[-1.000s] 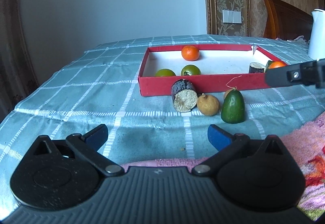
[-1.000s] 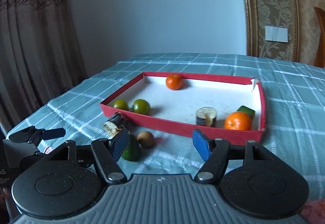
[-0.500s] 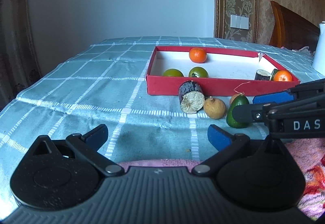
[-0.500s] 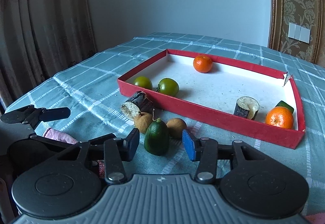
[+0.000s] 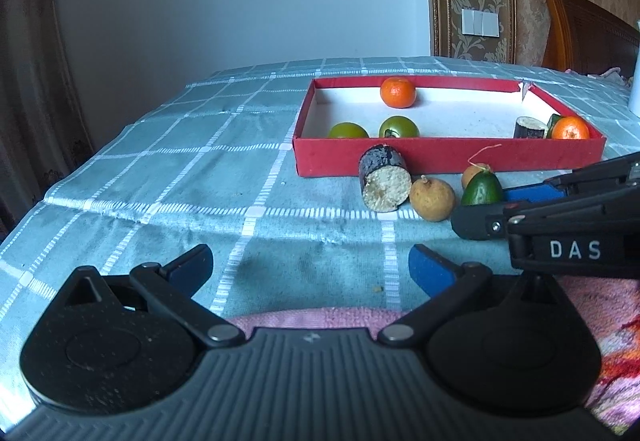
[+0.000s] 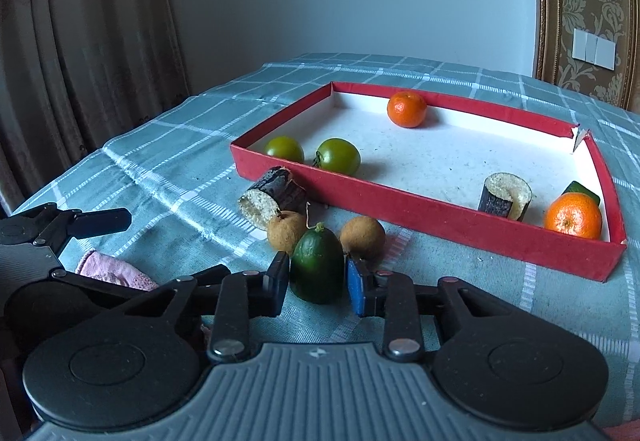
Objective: Organize fruits
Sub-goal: 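Move the right gripper onto the green avocado and close, then carry the avocado into the red tray and lower it with the right gripper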
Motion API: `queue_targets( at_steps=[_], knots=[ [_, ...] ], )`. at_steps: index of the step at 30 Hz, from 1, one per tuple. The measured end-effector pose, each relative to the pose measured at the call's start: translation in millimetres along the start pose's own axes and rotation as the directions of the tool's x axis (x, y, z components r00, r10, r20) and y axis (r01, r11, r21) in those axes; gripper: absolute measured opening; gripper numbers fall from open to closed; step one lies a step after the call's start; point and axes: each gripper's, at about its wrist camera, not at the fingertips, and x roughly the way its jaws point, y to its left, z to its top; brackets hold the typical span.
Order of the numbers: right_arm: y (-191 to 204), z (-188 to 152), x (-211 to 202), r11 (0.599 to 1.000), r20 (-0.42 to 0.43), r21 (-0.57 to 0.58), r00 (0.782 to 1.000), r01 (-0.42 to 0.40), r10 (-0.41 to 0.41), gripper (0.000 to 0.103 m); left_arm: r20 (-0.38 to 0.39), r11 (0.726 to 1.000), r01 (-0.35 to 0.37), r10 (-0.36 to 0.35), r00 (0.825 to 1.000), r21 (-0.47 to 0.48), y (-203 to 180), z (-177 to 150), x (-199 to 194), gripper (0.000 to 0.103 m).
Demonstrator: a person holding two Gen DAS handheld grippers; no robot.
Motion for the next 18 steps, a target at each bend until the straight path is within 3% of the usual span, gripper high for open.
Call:
queue_targets(
  at_steps=[18],
  knots=[
    [-6.4,3.1,-32.7,0.999,0.096,0.032,0.995,0.012,-0.015,0.028,-0.021,0.998,0.038,-0.039,0.999,-0.057,10.3,1.9,3.4,0.103]
  ],
)
